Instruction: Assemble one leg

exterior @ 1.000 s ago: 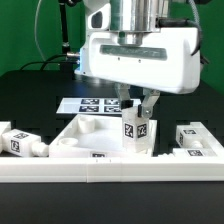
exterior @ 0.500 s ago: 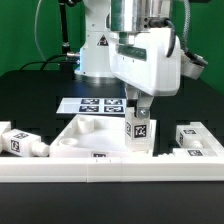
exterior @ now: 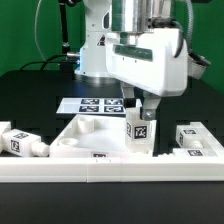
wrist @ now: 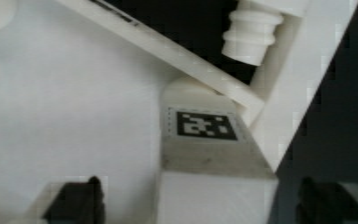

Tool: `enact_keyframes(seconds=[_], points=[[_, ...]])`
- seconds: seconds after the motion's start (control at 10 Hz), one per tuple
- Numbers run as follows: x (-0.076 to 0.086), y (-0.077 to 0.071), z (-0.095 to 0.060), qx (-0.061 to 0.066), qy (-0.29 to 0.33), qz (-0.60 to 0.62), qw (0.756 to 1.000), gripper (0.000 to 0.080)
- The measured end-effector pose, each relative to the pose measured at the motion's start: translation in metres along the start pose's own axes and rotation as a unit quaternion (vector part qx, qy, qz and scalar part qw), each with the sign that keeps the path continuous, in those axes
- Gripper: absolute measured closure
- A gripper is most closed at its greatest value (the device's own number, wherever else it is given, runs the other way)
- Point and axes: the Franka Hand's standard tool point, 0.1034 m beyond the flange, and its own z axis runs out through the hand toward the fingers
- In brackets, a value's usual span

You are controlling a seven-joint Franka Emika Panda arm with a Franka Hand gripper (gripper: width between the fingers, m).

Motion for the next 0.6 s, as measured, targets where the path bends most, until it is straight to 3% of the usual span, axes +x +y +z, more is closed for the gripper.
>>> enact_keyframes(seconds=[0.3, 0.6], points=[[0.0016, 0.0003, 0.0, 0.001, 0.001, -0.112, 0.994, 0.0151], [0.0048, -0.0002, 0.0016, 0.0, 0.012, -0.302, 0.953, 0.015]])
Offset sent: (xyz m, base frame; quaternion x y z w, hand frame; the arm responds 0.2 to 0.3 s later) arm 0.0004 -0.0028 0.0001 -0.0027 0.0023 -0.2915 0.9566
